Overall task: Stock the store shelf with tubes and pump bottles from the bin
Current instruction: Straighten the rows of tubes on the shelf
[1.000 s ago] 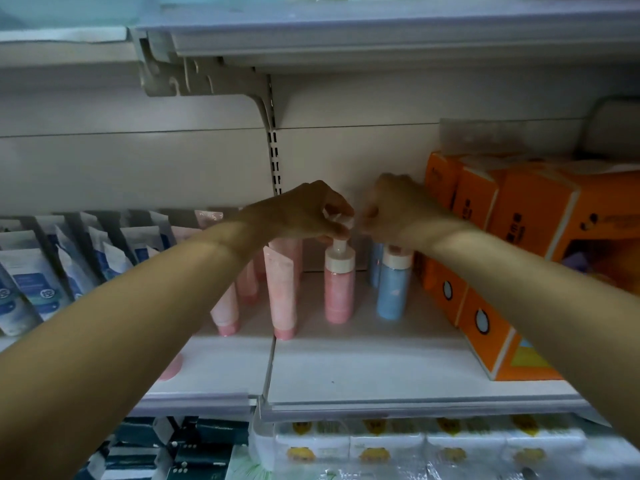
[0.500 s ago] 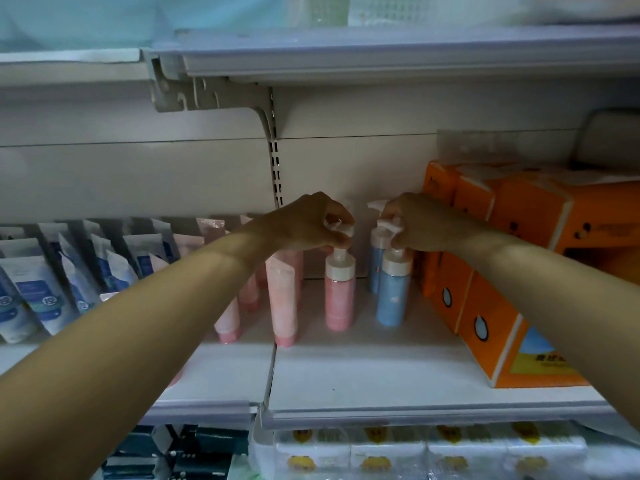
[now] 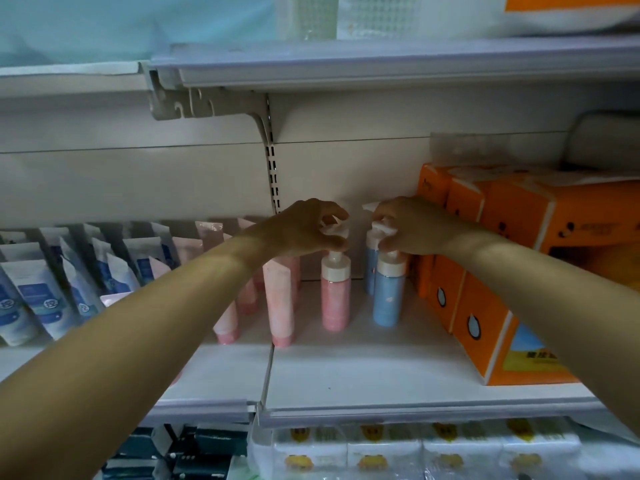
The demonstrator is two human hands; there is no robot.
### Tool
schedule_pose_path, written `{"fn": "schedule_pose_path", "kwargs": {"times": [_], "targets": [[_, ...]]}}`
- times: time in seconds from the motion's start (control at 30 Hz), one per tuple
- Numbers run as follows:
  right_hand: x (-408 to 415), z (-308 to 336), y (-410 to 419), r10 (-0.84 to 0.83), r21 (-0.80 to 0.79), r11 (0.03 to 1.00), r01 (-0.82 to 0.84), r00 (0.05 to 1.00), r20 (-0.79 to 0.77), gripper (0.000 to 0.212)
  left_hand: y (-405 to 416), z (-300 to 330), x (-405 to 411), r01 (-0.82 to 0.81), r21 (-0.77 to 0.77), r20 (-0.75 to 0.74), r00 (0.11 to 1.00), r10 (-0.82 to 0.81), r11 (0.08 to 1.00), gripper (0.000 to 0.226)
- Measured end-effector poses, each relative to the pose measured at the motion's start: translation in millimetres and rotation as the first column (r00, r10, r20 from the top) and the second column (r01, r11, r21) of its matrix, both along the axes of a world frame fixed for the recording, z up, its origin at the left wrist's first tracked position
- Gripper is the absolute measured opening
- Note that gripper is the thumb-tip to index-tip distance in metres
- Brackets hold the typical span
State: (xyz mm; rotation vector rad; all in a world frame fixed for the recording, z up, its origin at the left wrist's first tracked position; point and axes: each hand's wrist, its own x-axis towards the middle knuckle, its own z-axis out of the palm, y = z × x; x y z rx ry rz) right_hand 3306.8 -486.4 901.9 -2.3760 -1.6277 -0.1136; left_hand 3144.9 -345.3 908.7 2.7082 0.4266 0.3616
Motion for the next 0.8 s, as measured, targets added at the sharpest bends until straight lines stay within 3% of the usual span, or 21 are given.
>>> {"fn": "schedule_pose_path", "kwargs": {"times": [0.17, 0.27, 0.4, 0.53, 0.63, 0.8], "targets": [[-24, 12, -8, -0.075, 0.141, 0.989, 0.051, 0.983, 0.167, 0.043, -12, 7, -18, -0.047, 0.07, 0.166, 0.986, 0.035, 0.996, 0.054], [-36, 17, -14, -0.054, 0.218, 0.976, 0.015, 0.984, 0.172, 0.034, -20, 14, -36, -0.085, 0.034, 0.268, 0.961, 0.073, 0.996, 0.046], [-44, 17, -18, 0.0, 0.295, 0.955, -0.025, 0.996, 0.086, 0.027, -18, 24, -68, -0.163, -0.16, 0.393, 0.894, 0.214, 0.974, 0.025], [-52, 15, -13, 0.076, 0.379, 0.924, -0.057, 0.996, -0.037, 0.017, -7, 33, -95, -0.168, -0.428, 0.524, 0.754, 0.395, 0.888, 0.018], [-62, 15, -3, 0.119, 0.388, 0.918, -0.08, 0.99, -0.077, 0.016, 5, 35, -110, -0.183, -0.45, 0.507, 0.753, 0.419, 0.874, 0.019], [-76, 25, 20, 0.174, 0.425, 0.897, -0.118, 0.98, -0.097, 0.017, 43, 35, -120, -0.218, -0.353, 0.398, 0.845, 0.357, 0.91, 0.021]]}}
